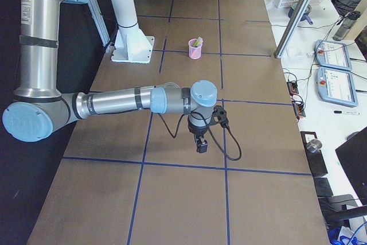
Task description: Collect pens into pen holder
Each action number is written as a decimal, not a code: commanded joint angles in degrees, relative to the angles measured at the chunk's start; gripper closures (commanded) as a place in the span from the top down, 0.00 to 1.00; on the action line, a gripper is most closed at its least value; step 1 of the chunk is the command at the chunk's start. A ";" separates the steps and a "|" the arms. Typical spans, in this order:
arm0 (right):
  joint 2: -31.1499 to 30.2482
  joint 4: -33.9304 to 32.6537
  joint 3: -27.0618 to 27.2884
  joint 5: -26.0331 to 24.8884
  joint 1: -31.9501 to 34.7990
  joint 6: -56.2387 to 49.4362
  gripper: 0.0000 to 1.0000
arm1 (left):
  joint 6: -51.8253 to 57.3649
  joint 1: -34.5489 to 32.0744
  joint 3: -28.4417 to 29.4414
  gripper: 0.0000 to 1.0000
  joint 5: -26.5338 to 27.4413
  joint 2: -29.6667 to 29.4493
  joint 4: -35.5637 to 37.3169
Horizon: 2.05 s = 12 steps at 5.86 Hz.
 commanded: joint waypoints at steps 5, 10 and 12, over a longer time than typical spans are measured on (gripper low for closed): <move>-4.05 0.52 -1.50 1.31 3.90 4.04 1.00 | 0.53 -4.63 0.92 1.00 -0.09 5.61 -2.25; -4.14 0.61 -1.59 2.01 3.81 3.60 1.00 | 0.62 -3.57 -2.33 1.00 0.08 9.30 -1.65; -4.14 0.61 -1.59 2.01 3.64 3.60 1.00 | 0.62 -3.57 -2.24 1.00 0.08 9.30 -1.74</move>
